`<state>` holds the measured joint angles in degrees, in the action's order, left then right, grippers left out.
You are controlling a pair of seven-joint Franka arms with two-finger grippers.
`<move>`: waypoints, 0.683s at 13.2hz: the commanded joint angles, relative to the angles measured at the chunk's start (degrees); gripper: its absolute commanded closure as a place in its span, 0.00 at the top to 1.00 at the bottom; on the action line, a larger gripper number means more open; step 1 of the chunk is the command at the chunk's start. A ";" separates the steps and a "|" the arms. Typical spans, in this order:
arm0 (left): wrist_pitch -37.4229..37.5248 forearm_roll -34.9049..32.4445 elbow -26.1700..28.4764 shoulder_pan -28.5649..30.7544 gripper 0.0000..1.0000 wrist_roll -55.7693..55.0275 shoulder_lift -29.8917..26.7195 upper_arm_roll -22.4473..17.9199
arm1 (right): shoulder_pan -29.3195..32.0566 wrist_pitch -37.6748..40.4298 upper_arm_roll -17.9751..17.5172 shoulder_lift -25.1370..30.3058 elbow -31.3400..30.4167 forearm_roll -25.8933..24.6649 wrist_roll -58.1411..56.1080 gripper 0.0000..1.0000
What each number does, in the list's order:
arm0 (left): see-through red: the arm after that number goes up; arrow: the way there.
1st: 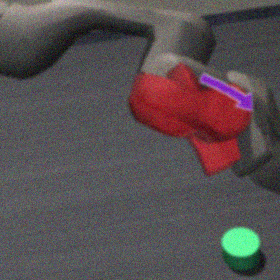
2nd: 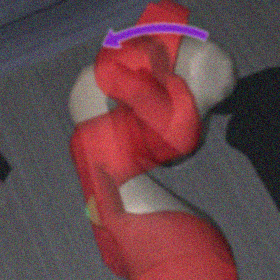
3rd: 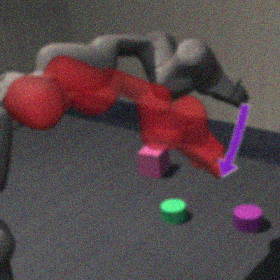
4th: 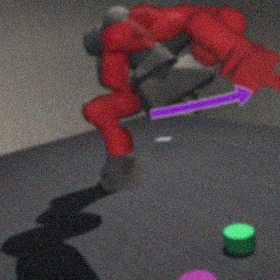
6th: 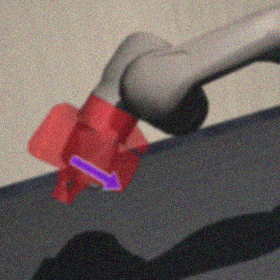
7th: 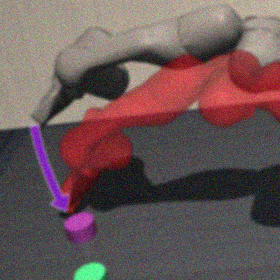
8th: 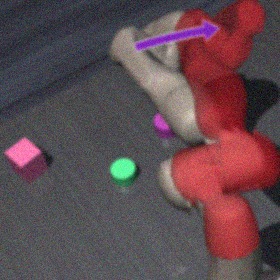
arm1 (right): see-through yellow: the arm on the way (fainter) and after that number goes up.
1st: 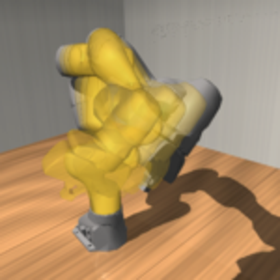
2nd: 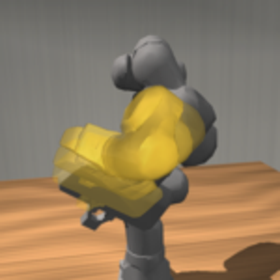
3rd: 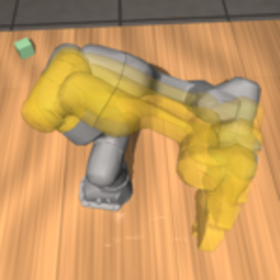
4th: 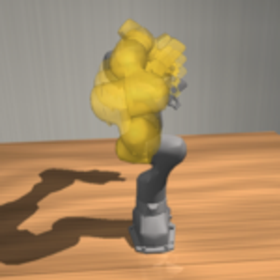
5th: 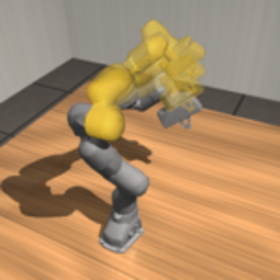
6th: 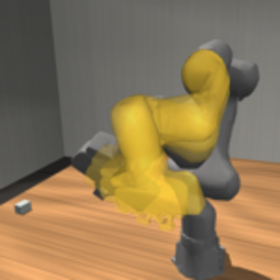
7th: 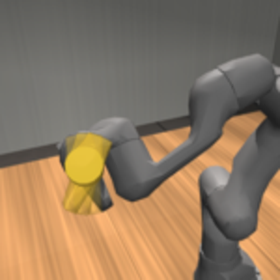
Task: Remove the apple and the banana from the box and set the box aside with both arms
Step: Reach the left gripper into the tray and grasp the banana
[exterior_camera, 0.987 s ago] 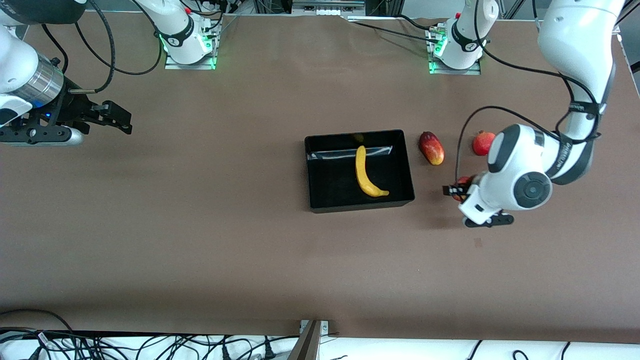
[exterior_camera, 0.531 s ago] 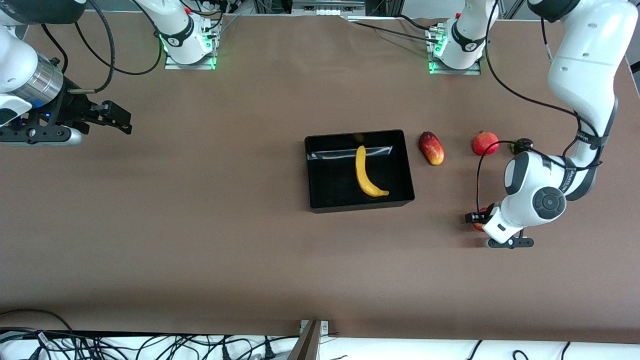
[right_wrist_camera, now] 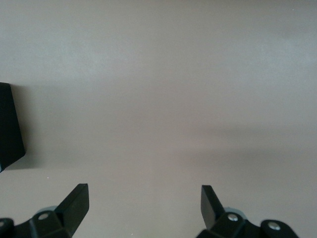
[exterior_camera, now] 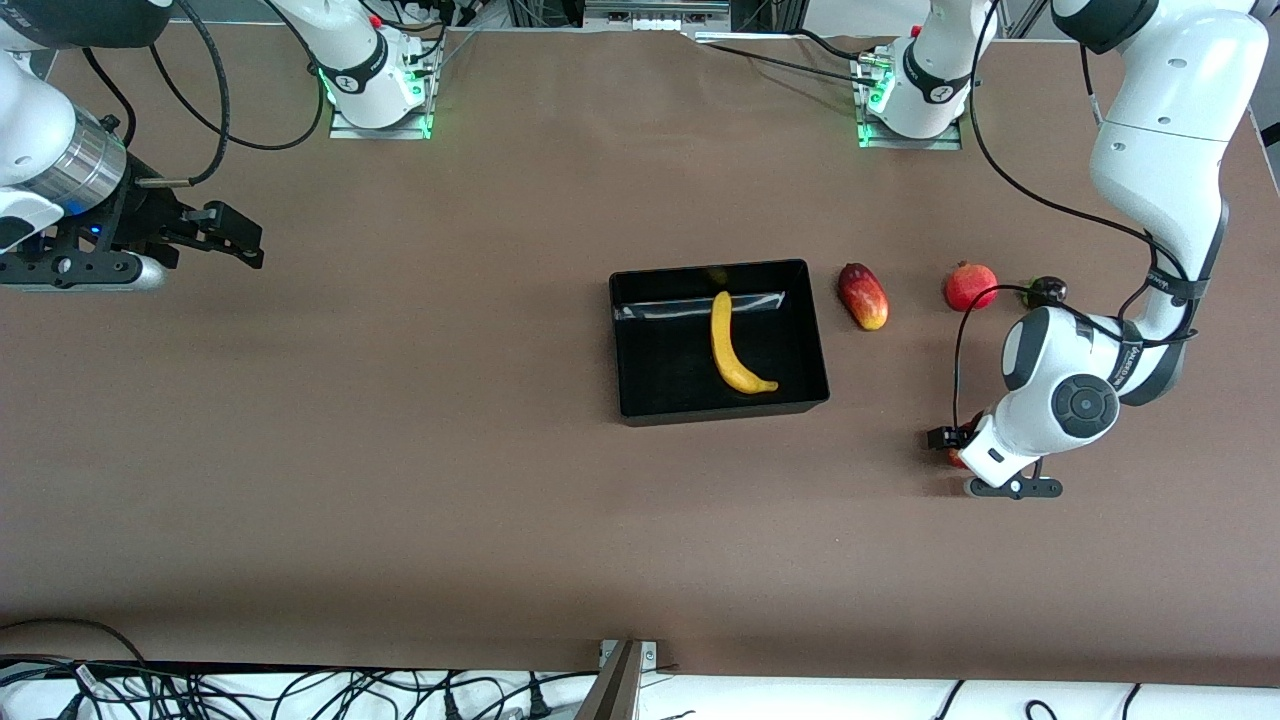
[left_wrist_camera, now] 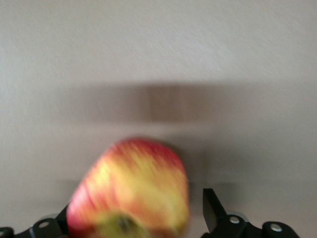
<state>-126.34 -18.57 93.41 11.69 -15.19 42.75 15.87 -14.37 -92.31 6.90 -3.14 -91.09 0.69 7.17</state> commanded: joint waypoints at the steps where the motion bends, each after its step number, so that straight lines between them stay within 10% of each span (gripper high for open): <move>1: 10.47 12.62 0.11 -7.88 1.00 -6.40 -10.20 -1.10 | 0.31 0.11 -0.13 -0.02 0.65 0.98 -0.13 1.00; 9: 9.20 17.79 -2.00 -30.84 1.00 -34.10 -6.04 -1.54 | 0.31 0.20 -0.05 -0.02 0.65 0.98 -0.22 1.00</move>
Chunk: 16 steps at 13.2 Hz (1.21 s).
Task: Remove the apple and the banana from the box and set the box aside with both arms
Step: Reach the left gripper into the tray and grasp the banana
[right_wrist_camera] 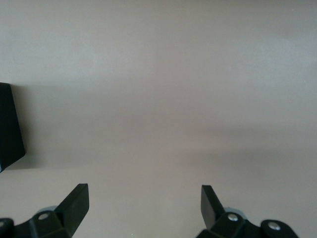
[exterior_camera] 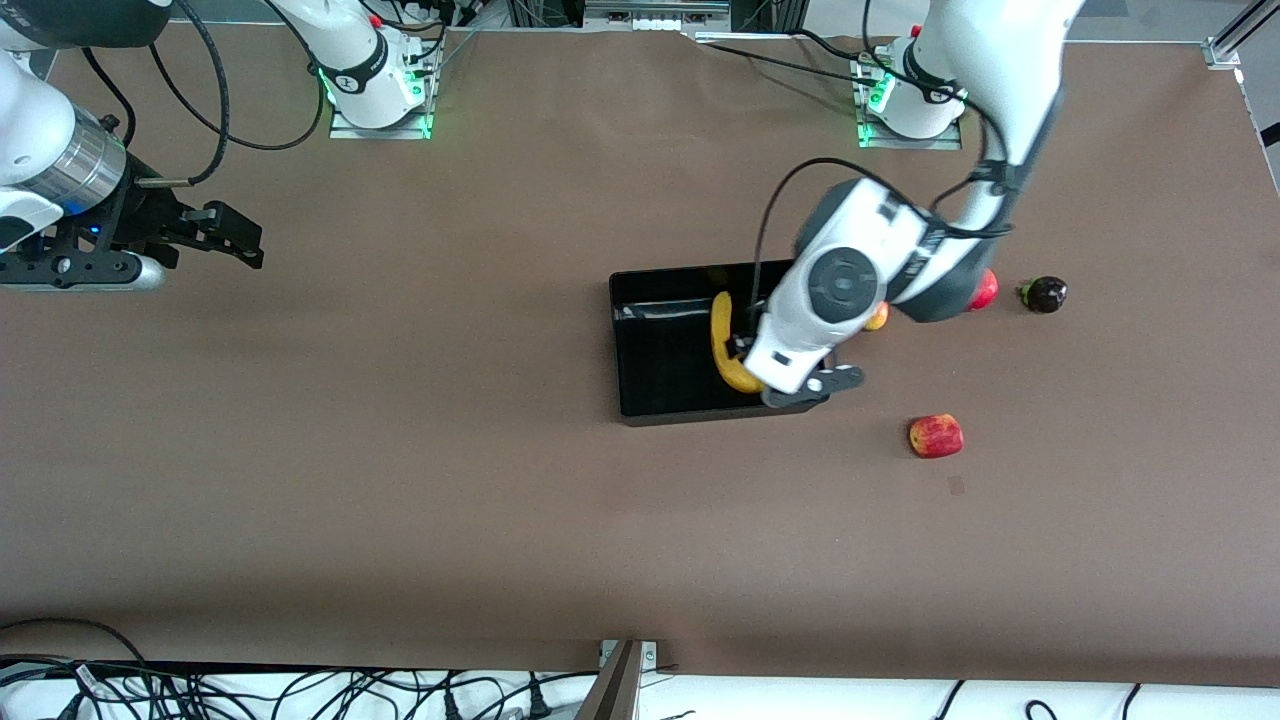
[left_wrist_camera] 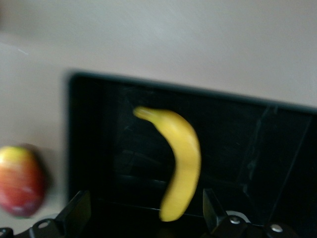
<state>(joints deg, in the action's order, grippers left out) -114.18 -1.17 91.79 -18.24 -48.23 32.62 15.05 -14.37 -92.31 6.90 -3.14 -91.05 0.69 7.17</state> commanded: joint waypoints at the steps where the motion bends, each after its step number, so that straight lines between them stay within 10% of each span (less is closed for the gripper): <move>1: -5.76 -0.23 -0.13 -2.40 1.00 -1.86 6.46 -0.73 | 0.31 0.20 -0.05 -0.02 0.61 0.98 -0.22 1.00; 9: -18.35 -8.94 4.45 -3.65 1.00 -8.63 13.17 -0.73 | 0.39 0.20 -0.05 -0.02 0.52 0.98 -0.22 1.00; 11: -18.27 -8.94 4.53 -3.56 0.15 -9.86 13.08 -0.73 | 0.31 0.20 -0.05 -0.02 0.61 0.98 -0.22 1.00; 12: -18.27 -8.94 4.53 -3.56 0.00 -9.86 12.99 -0.73 | 0.39 0.20 -0.05 -0.02 0.61 0.98 -0.22 1.00; 16: -13.99 -8.76 3.84 -3.39 0.00 -9.69 10.19 -0.64 | 0.31 0.20 -0.14 -0.02 0.52 0.98 -0.22 1.00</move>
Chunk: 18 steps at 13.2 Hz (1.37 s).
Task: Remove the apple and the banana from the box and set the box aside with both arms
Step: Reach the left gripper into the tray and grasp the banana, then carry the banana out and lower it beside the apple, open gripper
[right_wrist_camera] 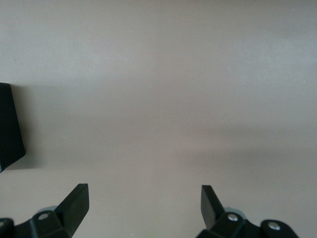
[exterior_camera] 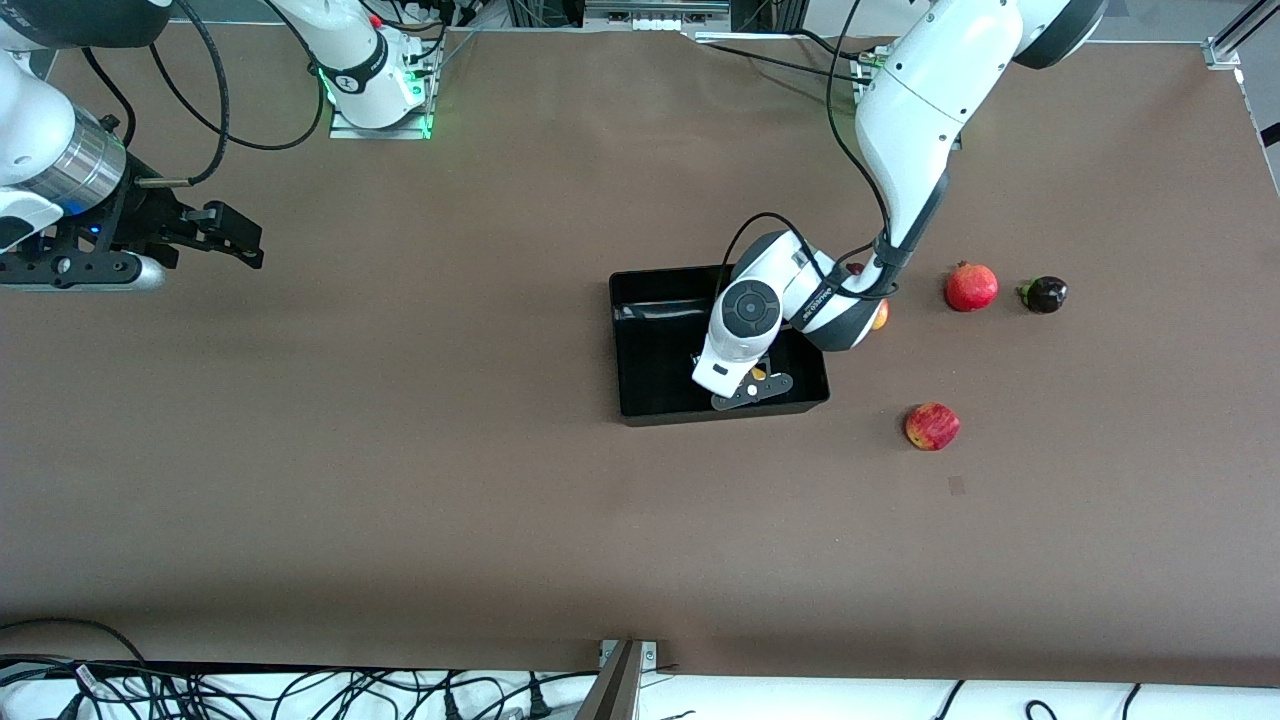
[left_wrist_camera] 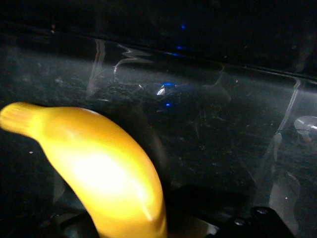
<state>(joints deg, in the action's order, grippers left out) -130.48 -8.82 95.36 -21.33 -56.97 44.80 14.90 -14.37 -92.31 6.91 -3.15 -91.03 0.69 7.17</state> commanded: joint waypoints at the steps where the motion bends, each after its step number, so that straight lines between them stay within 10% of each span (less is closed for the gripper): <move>1: 6.25 -0.24 -0.43 -0.29 0.00 -0.69 -3.82 -0.40 | 0.39 0.20 -0.05 -0.01 0.59 0.98 -0.22 1.00; 6: 29.01 5.47 -12.90 2.61 0.00 5.79 -6.83 0.74 | 0.39 0.20 -0.05 -0.01 0.59 0.98 -0.22 1.00; 11: 40.64 4.08 -13.54 11.89 0.00 25.72 -9.82 -0.05 | 0.39 0.20 -0.05 -0.01 0.51 0.98 -0.31 1.00; 18: 24.26 -4.03 -12.66 30.37 0.00 60.09 -7.19 -6.36 | 0.31 0.11 -0.14 -0.01 0.59 0.80 -0.75 1.00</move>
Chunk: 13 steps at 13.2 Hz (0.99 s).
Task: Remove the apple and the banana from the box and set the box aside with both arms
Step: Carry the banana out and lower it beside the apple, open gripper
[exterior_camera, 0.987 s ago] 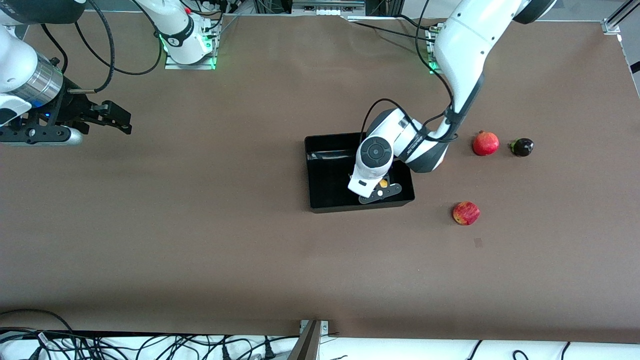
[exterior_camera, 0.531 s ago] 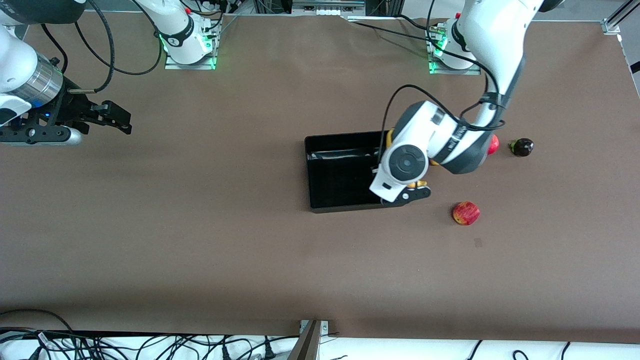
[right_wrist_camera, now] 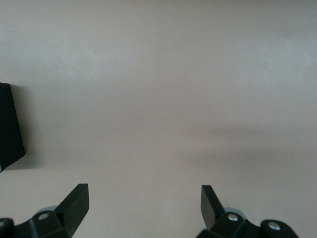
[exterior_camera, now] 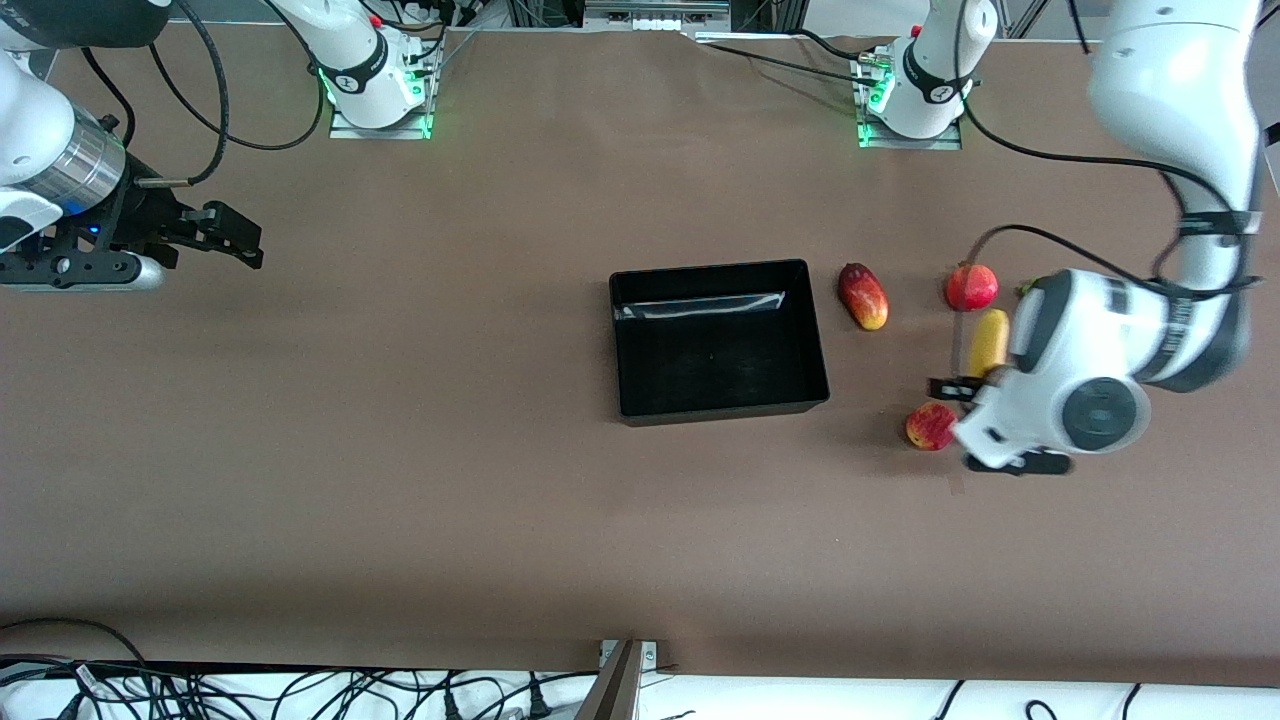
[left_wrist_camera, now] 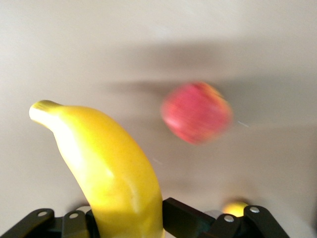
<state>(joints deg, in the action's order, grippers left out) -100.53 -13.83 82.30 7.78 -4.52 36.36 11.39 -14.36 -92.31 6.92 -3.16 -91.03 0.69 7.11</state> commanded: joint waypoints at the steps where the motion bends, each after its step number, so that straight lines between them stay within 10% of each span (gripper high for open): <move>1: -9.47 3.95 0.58 2.14 0.00 11.08 2.65 -4.35 | 0.30 0.11 -0.15 -0.01 0.59 0.80 -0.52 1.00; 11: -32.18 11.98 10.68 1.62 0.00 15.69 6.18 -7.53 | 0.30 0.20 -0.15 -0.01 0.59 0.80 0.10 1.00; 13: -32.18 11.98 10.68 1.53 0.39 15.69 6.27 -7.53 | 0.30 0.20 -0.15 -0.01 0.59 0.80 0.10 1.00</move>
<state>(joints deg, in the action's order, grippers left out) -131.78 -3.35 92.06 9.86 10.48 43.35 4.52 -14.36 -92.31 6.91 -3.16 -91.02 0.69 7.11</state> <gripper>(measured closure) 0.639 0.000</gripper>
